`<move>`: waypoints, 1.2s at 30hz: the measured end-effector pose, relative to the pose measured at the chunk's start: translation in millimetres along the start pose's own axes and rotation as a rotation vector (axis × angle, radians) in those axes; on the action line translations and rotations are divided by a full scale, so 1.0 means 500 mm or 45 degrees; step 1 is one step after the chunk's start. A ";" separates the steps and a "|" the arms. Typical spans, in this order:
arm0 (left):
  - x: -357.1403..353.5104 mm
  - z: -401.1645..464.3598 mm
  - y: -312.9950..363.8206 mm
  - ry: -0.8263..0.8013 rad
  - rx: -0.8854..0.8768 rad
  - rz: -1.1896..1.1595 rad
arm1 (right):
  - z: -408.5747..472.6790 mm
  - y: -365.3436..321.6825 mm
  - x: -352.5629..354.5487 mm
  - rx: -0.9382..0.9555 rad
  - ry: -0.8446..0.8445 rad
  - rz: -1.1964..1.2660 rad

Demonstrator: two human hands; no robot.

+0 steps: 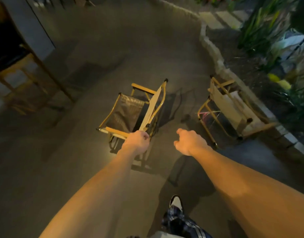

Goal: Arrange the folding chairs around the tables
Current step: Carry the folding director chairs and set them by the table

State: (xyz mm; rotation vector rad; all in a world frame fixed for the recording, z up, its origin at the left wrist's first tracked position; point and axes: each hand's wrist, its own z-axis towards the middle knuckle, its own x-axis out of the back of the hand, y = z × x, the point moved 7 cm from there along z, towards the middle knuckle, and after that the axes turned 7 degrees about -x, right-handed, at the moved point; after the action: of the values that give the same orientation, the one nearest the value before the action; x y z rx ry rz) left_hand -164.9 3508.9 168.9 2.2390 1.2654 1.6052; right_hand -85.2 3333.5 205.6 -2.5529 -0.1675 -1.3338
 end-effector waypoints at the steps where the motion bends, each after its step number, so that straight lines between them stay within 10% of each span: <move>1: 0.015 0.055 0.027 0.011 0.026 -0.008 | 0.060 0.004 0.042 -0.013 -0.007 -0.032; 18: 0.121 0.805 0.004 -0.104 0.513 -0.426 | 0.896 -0.266 0.273 0.341 -0.198 -0.777; 36: -0.231 0.841 -0.079 -0.187 1.563 -0.374 | 1.406 -0.320 0.114 0.855 -0.048 -1.922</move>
State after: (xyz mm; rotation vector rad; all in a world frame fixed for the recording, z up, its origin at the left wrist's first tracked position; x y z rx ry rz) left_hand 149.6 3608.0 -119.0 2.3283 2.8378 0.4949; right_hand 468.0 3681.4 -104.7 -1.6101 -2.3525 -1.1169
